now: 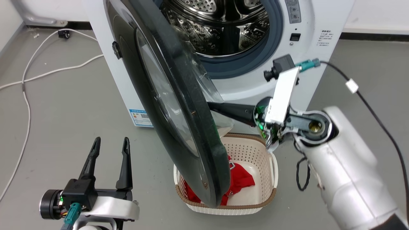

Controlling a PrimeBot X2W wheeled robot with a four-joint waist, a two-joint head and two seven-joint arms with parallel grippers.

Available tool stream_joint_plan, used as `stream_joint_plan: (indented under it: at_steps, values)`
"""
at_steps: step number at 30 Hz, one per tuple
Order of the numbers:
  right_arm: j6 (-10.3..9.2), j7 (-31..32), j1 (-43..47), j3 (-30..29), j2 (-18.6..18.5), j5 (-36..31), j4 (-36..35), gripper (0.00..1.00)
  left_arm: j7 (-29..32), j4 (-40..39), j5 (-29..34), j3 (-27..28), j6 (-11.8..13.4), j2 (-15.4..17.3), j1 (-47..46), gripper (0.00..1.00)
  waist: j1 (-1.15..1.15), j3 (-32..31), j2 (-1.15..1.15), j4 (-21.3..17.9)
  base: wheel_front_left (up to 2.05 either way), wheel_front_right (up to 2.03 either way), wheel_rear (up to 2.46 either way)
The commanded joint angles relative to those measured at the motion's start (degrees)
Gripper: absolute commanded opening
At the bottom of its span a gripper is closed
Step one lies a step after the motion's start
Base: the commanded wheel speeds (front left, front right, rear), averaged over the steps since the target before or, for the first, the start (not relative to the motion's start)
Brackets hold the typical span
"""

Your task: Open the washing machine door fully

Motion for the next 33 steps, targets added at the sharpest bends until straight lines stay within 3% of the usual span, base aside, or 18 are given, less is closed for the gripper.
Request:
stream_joint_plan:
  at_steps: [1, 5, 11, 12, 13, 15, 23, 25, 28, 33]
  values:
    - [0.12, -1.5, 1.9, 0.1, 0.4, -0.8, -1.1, 0.00, -0.1, 0.0, -0.3, 0.0, 0.2, 0.0, 0.7, 1.00, 0.01, -0.2, 0.00, -0.2, 0.00, 0.00, 0.00]
    - [0.12, -10.2, 6.3, -2.4, -0.5, -3.3, -4.4, 0.00, -0.1, 0.1, -0.6, -0.4, 0.5, 0.0, 1.2, 1.00, 0.01, -0.9, 0.00, -0.7, 0.00, 0.00, 0.00]
    - [0.12, -28.4, 14.5, -8.2, -2.2, -9.2, -6.9, 0.00, -0.1, 0.2, -0.7, -0.7, 1.0, 0.0, 1.6, 1.00, 0.01, -1.6, 0.00, -2.0, 0.00, 0.00, 0.00]
    - [0.12, -31.2, 16.3, -9.1, -2.5, -9.9, -7.4, 0.24, -0.1, 0.2, -0.5, -0.7, 1.0, 0.0, 1.6, 1.00, 0.01, -1.7, 0.00, -2.2, 0.00, 0.00, 0.00]
    - [0.12, -33.8, 18.2, -10.0, -3.0, -10.9, -8.0, 0.35, -0.1, 0.3, -0.4, -0.7, 1.0, 0.0, 1.7, 1.00, 0.01, -1.8, 0.00, -2.5, 0.00, 0.00, 0.00]
    - [0.12, -38.8, 21.7, -11.6, -3.7, -12.8, -9.3, 1.00, -0.1, 0.3, -0.4, -0.7, 1.1, 0.0, 2.0, 1.00, 0.01, -2.1, 0.00, -3.0, 0.00, 0.00, 0.00]
    - [0.12, -56.7, 33.3, -15.4, -5.9, -25.0, -13.2, 1.00, -0.1, 0.4, -0.1, -0.1, 1.3, 0.0, 2.1, 1.00, 0.01, -2.3, 0.00, -4.2, 0.00, 0.00, 0.00]
    - [0.12, -58.4, 34.3, -16.0, -6.0, -27.5, -13.4, 1.00, -0.1, 0.5, -0.1, 0.0, 1.3, 0.0, 2.1, 1.00, 0.01, -2.4, 0.00, -4.3, 0.00, 0.00, 0.00]
    - [0.11, -61.2, 36.4, -19.1, -6.9, -39.9, -14.1, 1.00, -0.1, 0.5, 0.0, 0.4, 1.5, 0.0, 2.2, 1.00, 0.01, -2.6, 0.00, -4.6, 0.00, 0.00, 0.00]
    - [0.06, -61.6, 39.2, -28.8, -2.8, -62.4, -22.8, 1.00, -0.1, 0.4, 0.5, 0.8, 1.8, 0.0, 2.1, 1.00, 0.01, -2.7, 0.00, -4.5, 0.00, 0.00, 0.00]
